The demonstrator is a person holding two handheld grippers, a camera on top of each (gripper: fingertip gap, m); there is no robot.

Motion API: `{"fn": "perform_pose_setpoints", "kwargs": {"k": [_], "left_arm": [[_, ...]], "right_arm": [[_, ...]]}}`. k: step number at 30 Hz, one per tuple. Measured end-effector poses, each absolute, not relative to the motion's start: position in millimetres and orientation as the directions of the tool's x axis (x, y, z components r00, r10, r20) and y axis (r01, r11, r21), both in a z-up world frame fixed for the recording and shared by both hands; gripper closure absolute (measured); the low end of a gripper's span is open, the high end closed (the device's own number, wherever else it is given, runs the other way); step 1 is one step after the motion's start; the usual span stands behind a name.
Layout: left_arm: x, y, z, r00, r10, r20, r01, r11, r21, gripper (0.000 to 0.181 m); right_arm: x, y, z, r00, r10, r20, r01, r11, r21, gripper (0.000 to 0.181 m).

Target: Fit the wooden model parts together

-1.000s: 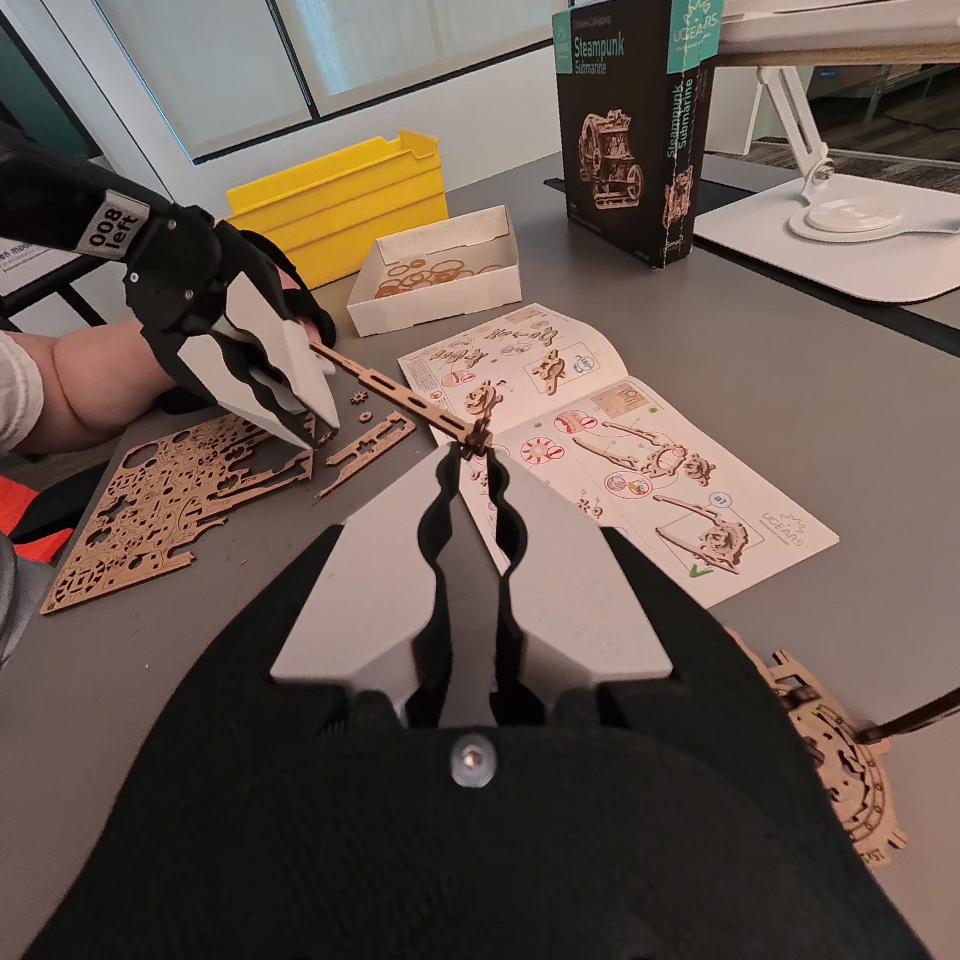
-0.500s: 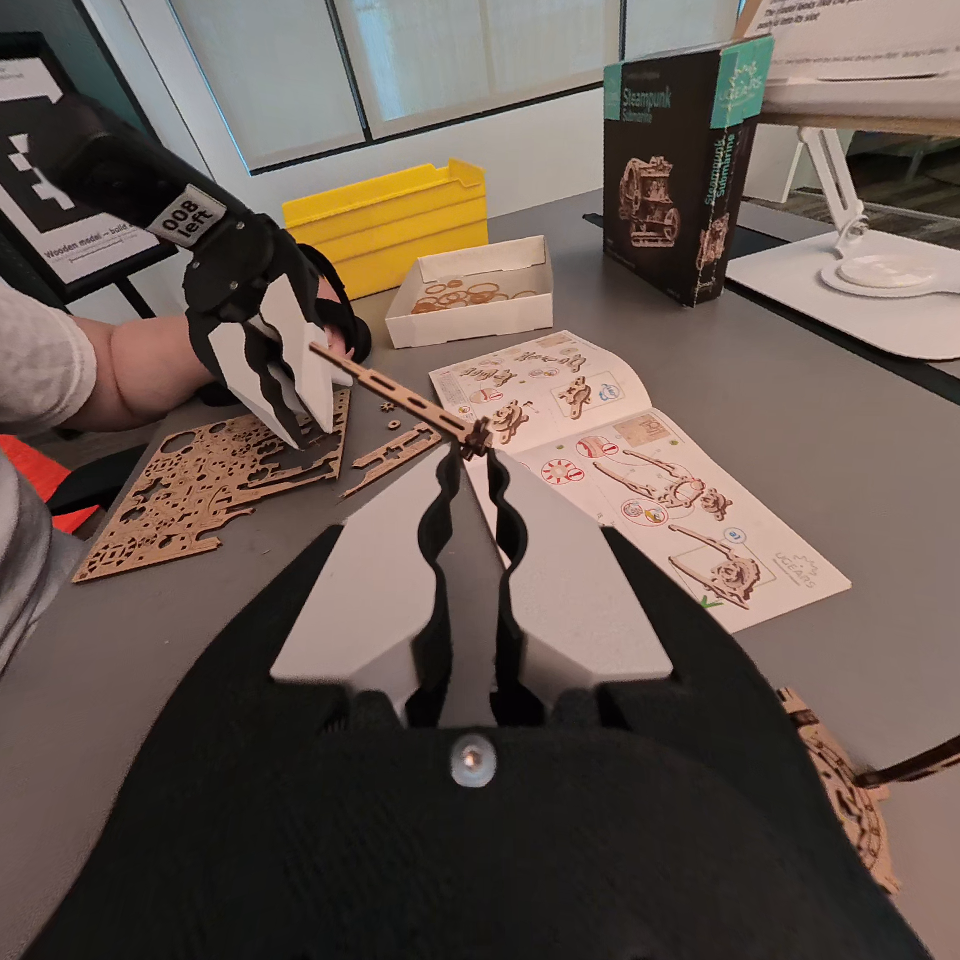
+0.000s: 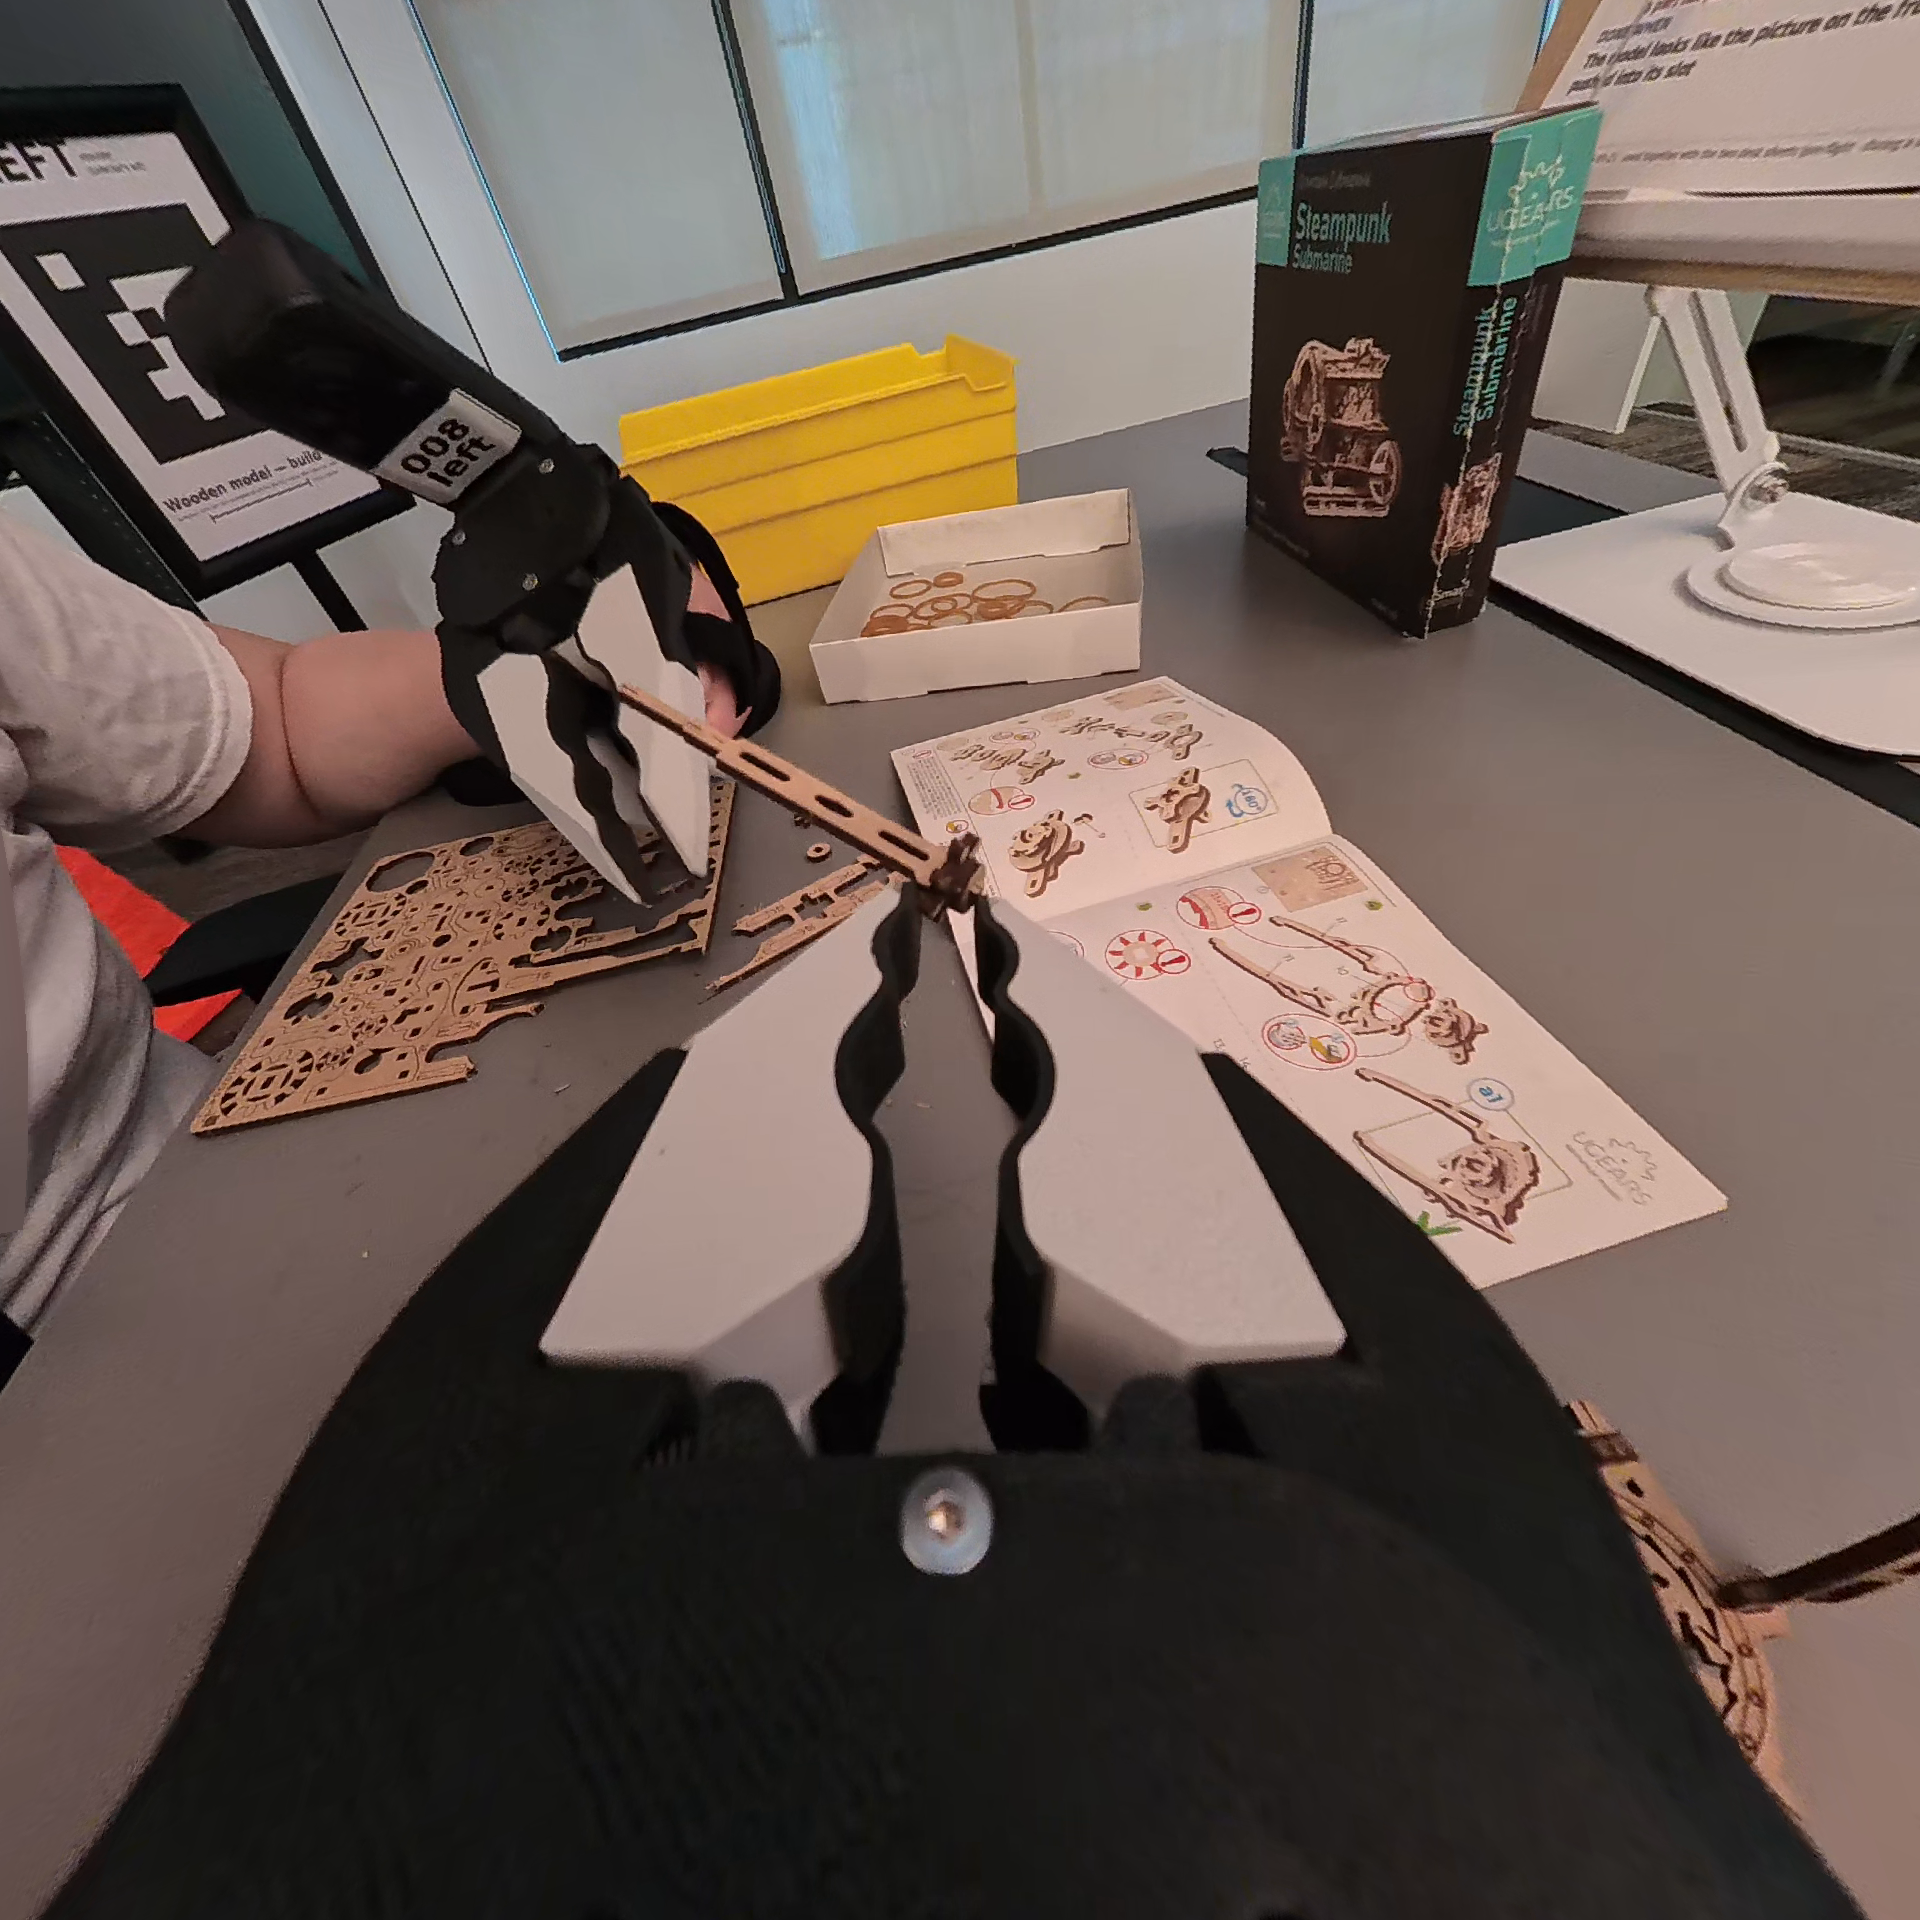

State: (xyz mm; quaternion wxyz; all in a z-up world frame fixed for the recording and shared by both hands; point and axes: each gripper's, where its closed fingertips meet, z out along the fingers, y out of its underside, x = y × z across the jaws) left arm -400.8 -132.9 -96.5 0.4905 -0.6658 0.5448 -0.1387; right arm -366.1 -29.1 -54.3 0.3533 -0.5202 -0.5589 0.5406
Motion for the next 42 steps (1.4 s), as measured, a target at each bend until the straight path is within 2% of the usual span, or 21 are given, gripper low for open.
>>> {"fn": "perform_pose_setpoints", "kwargs": {"k": [12, 19, 23, 27, 32, 35, 39, 42], "left_arm": [[-405.6, -134.0, -131.5, 0.282, -0.865, -0.415, -0.745, 0.075, -0.663, 0.170], [-390.3, -142.2, -130.0, 0.248, -0.887, -0.391, -0.727, 0.096, -0.680, 0.170], [-387.1, -147.6, -137.1, 0.206, -0.901, -0.382, -0.757, 0.100, -0.645, 0.170], [-388.0, -154.1, -145.5, 0.188, -0.929, -0.320, -0.778, 0.058, -0.626, 0.169], [-390.1, -157.6, -143.0, 0.225, -0.944, -0.241, -0.789, -0.031, -0.614, 0.157], [-383.4, -157.4, -139.4, 0.265, -0.939, -0.218, -0.795, -0.085, -0.600, 0.156], [-379.3, -156.7, -147.6, 0.268, -0.928, -0.257, -0.866, -0.115, -0.487, 0.156], [-379.7, -157.0, -147.7, 0.263, -0.923, -0.280, -0.889, -0.120, -0.441, 0.159]], "right_arm": [[-366.4, -29.6, -57.2, -0.216, 0.963, -0.159, 0.210, -0.113, -0.971, 0.174], [-367.1, -34.2, -57.5, -0.243, 0.958, -0.149, 0.209, -0.099, -0.973, 0.174], [-367.4, -35.7, -56.9, -0.251, 0.956, -0.150, 0.205, -0.099, -0.974, 0.174], [-367.1, -35.5, -56.8, -0.251, 0.957, -0.148, 0.204, -0.097, -0.974, 0.174], [-365.7, -34.1, -54.4, -0.247, 0.958, -0.146, 0.193, -0.099, -0.976, 0.174], [-364.7, -33.5, -51.4, -0.247, 0.958, -0.148, 0.179, -0.105, -0.978, 0.174], [-364.0, -33.7, -49.5, -0.248, 0.957, -0.150, 0.171, -0.109, -0.979, 0.174], [-364.1, -34.9, -48.8, -0.252, 0.956, -0.149, 0.168, -0.108, -0.980, 0.174]]}}
